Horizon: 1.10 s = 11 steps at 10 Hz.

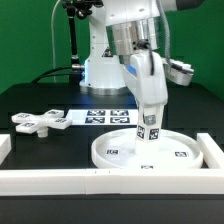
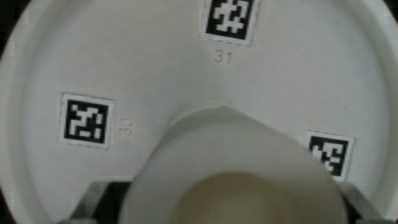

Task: Assemble round table

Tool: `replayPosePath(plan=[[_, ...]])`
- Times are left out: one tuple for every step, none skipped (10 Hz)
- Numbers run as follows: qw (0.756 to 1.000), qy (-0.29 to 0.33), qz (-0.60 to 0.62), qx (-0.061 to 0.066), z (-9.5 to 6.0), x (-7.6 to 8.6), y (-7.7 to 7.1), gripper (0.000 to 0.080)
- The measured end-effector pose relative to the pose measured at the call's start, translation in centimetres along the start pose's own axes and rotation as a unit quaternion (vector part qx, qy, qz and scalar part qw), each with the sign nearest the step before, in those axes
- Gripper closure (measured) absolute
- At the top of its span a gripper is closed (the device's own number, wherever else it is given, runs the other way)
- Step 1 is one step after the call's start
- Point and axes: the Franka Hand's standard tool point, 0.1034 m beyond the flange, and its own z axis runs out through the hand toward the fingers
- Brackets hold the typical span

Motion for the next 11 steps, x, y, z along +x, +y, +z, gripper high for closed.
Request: replayPosePath(plan=[[1.000,-0.002,0.031,0.001,0.0,0.2,0.0,0.0389],[0.999,-0.001,0.052,0.002,0.0,0.2,-0.1,0.0389],[0.997,-0.004,0.079,0.003,0.0,0.0,-0.1,0.0389],[0.996,-0.003,0.092,0.004,-0.1,-0.1,-0.2,0.0389],[0.996,-0.003,0.090,0.004,0.0,-0.1,-0.2,0.0389],[0.997,-0.003,0.081,0.004,0.0,-0.1,-0.2,0.0296],[0.999,-0.002,0.047,0.002,0.0,-0.2,-0.2,0.0296],[1.000,-0.003,0.011,0.000,0.0,-0.5,-0.2,0.0183],[1.000,0.000,-0.017,-0.001,0.0,-1.1,-0.2,0.0156],[0.998,0.000,-0.070,-0.001,0.0,-1.3,-0.2,0.0152],[0.995,0.000,-0.098,-0.002,0.1,-1.2,-0.2,0.0152]])
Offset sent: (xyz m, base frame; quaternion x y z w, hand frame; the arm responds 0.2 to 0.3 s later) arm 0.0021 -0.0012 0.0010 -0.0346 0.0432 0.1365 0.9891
